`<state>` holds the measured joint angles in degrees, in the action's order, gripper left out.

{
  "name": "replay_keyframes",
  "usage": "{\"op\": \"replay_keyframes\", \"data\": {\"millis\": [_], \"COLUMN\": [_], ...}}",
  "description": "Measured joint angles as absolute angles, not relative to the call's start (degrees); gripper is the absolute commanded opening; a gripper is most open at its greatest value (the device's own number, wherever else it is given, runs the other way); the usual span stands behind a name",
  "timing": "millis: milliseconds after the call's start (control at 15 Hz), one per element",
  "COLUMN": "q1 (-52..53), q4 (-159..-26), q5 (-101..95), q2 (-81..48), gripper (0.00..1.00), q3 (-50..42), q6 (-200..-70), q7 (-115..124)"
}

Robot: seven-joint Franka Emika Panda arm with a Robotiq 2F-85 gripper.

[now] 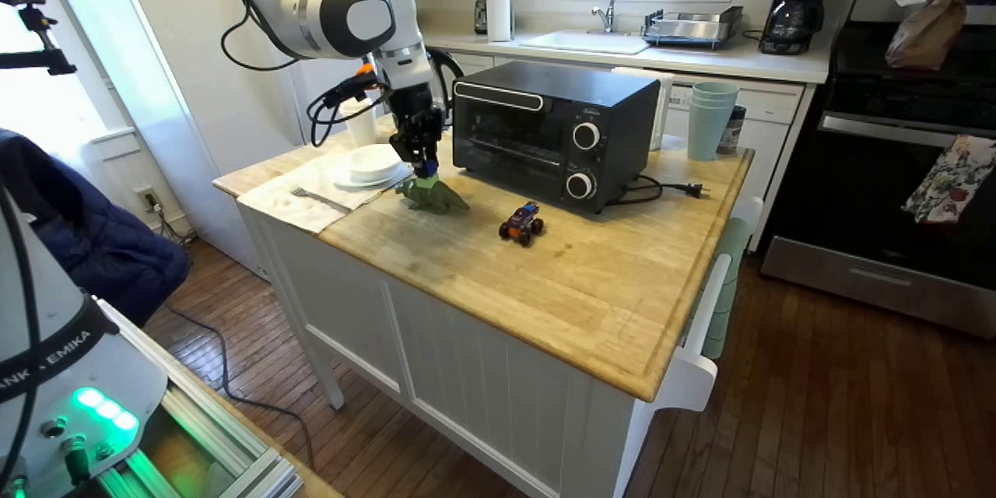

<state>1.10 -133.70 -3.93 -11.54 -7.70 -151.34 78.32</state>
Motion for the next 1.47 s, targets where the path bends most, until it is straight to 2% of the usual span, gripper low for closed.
{"op": "replay_keyframes", "data": {"millis": [400, 467, 600, 867, 1467], "q1": [1.06, 1.04, 0.98, 0.87, 0.92], "q4": [-133.74, -133.75, -133.78, -134.24, -134.5], "q5": [-3.93, -3.93, -3.93, -3.93, -3.98], "q2": [-11.55, -11.56, -11.57, -12.08, -11.82], "gripper": [0.14, 0.62, 0.69, 0.98, 1.0], "q3": [-7.75, -7.76, -7.78, -8.02, -8.11], "q6": [-151.32, -151.32, -151.32, -151.31, -151.32], "q7": [78.31, 78.31, 78.3, 78.2, 77.9]}}
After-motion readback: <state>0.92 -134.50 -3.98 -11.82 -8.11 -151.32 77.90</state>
